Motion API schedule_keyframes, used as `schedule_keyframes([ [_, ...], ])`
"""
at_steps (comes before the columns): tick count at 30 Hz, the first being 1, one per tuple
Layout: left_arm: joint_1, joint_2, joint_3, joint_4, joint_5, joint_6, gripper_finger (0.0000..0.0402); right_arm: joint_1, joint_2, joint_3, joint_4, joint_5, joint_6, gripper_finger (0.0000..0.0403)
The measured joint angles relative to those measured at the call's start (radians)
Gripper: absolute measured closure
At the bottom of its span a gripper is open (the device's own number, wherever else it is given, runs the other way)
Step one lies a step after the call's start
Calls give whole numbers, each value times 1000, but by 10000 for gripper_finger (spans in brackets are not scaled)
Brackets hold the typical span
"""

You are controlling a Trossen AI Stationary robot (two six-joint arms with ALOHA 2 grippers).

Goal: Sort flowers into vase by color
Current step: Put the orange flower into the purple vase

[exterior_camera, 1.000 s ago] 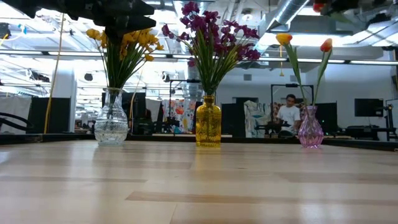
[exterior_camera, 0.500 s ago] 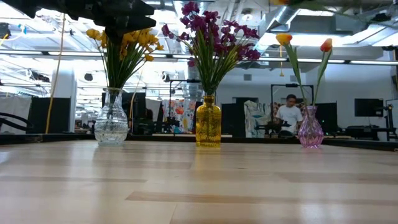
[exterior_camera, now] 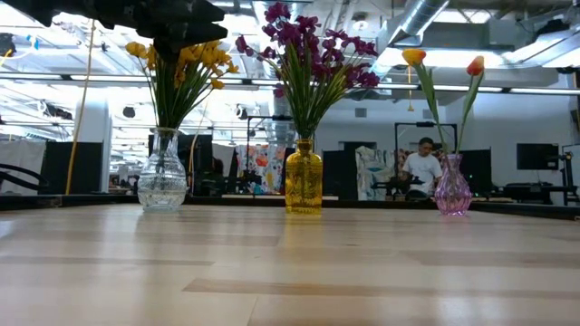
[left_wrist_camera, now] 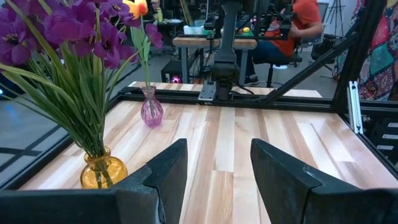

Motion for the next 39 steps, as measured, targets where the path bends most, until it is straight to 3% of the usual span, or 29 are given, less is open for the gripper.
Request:
schedule_keyframes([
  [3, 0, 0, 0, 0, 1, -20, 237, -59, -77, -147, 187, -80, -63, 370],
  [7, 0, 0, 0, 0, 1, -32, 237, -144, -175, -301, 437, -304, -142, 368],
  [15, 0, 0, 0, 1, -14, -33, 237, -287, -261, -469, 622, -497, -148, 368],
  [28, 0, 0, 0, 1, -24, -33, 237, -396, -246, -674, 911, -608, -108, 368],
  [39, 0, 0, 0, 1, -41, -36, 237, -427, -151, -704, 1075, -686, -84, 368],
])
